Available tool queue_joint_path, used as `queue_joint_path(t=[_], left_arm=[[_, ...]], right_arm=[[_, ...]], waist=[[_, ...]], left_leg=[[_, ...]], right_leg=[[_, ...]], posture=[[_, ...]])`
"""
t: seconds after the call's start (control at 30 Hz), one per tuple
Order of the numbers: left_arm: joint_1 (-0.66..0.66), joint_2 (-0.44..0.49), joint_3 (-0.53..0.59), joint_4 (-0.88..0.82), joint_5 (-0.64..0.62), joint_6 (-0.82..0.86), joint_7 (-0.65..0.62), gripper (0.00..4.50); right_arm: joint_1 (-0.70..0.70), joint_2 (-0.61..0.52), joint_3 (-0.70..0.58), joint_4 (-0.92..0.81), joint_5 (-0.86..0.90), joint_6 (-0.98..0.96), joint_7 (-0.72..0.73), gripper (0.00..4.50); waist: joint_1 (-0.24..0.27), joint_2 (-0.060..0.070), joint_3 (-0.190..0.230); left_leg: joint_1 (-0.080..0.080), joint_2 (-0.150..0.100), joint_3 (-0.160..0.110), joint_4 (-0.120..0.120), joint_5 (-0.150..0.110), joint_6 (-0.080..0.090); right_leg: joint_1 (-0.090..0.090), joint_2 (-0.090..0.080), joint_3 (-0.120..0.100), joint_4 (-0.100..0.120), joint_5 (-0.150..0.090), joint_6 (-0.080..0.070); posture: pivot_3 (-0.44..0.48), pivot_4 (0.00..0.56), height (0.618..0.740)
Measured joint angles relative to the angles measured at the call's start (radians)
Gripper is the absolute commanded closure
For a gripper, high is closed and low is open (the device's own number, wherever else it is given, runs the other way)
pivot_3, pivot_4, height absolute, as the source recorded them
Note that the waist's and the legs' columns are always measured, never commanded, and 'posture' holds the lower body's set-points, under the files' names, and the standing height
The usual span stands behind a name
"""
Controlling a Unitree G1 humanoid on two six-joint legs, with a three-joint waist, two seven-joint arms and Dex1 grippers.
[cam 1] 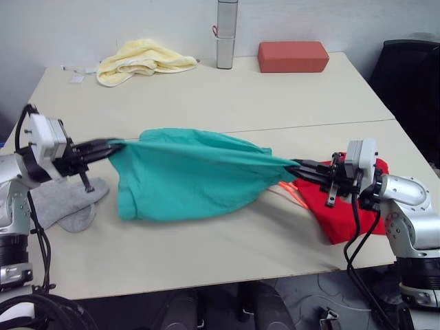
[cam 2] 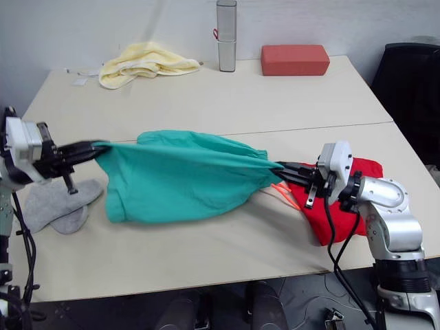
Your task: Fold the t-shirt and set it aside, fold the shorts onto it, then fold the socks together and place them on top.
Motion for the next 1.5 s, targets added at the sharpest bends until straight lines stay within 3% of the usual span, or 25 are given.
queue_joint_path(t=[0.3,0.5,0.73,0.87,0.97,1.1,1.13,1.27,1.5], left_arm=[[0.528,0.020,0.114,-0.359,-0.061,0.085,-0.120,4.49],[0.757,0.010,0.189,-0.528,-0.116,0.173,-0.133,4.49],[1.000,0.102,0.286,-0.686,-0.213,0.398,-0.228,4.49],[0.874,0.139,0.298,-0.671,-0.270,0.455,-0.225,4.49],[0.634,0.172,0.259,-0.584,-0.312,0.493,-0.178,4.49],[0.322,0.183,0.128,-0.439,-0.277,0.474,-0.136,4.49],[0.181,0.165,0.049,-0.361,-0.237,0.454,-0.131,4.49],[-0.162,0.080,-0.117,-0.109,-0.097,0.368,-0.101,4.49],[-0.488,-0.120,-0.270,0.305,0.144,0.136,-0.006,4.49]], right_arm=[[0.306,-0.091,-0.026,-0.110,0.019,-0.129,0.238,4.50],[0.420,-0.141,-0.049,-0.108,0.018,-0.224,0.358,4.50],[0.450,-0.183,-0.060,-0.051,0.018,-0.322,0.394,4.50],[0.432,-0.183,-0.059,-0.017,0.020,-0.345,0.393,4.50],[0.419,-0.182,-0.065,-0.022,0.052,-0.290,0.356,4.50],[0.384,-0.181,-0.087,-0.050,0.121,-0.148,0.250,4.50],[0.367,-0.178,-0.095,-0.053,0.134,-0.108,0.216,4.50],[0.254,-0.129,-0.094,-0.049,0.149,-0.007,0.089,4.50],[0.044,-0.027,-0.007,0.066,0.049,0.087,-0.101,4.50]], waist=[[0.007,0.000,0.000],[0.014,0.000,0.000],[0.015,0.000,0.001],[0.033,0.002,0.001],[0.035,0.002,0.001],[0.028,0.004,0.001],[0.029,0.004,0.001],[0.028,0.002,0.002],[0.025,0.000,0.002]], left_leg=[[0.002,0.000,-0.002,0.000,-0.002,0.000],[0.003,0.001,-0.003,0.000,-0.003,-0.001],[0.003,0.001,-0.004,0.000,-0.004,0.000],[0.002,0.001,-0.004,0.000,-0.004,0.000],[0.002,0.000,-0.005,0.001,-0.002,0.000],[0.002,0.000,-0.005,0.000,-0.001,-0.002],[0.003,0.000,-0.004,0.000,-0.001,-0.002],[0.002,-0.001,-0.002,0.001,0.000,-0.003],[0.000,-0.002,0.001,0.002,0.002,0.000]], right_leg=[[0.001,-0.002,0.001,-0.004,0.000,0.000],[0.001,-0.003,0.001,-0.003,-0.001,-0.002],[0.001,-0.003,0.000,-0.004,-0.002,-0.004],[0.001,-0.003,0.000,-0.004,-0.003,-0.005],[0.001,-0.003,-0.001,-0.002,-0.003,-0.005],[0.001,-0.003,-0.001,-0.001,-0.002,-0.004],[0.001,-0.002,-0.001,0.000,-0.002,-0.003],[0.000,0.000,-0.001,0.001,-0.001,-0.002],[0.000,0.001,0.001,0.005,0.000,0.000]], posture=[[0.000,0.150,0.740],[0.000,0.150,0.740],[0.000,0.150,0.740],[0.000,0.150,0.740],[0.000,0.150,0.740],[0.000,0.150,0.740],[0.000,0.150,0.740],[0.000,0.150,0.740],[0.000,0.150,0.740]])
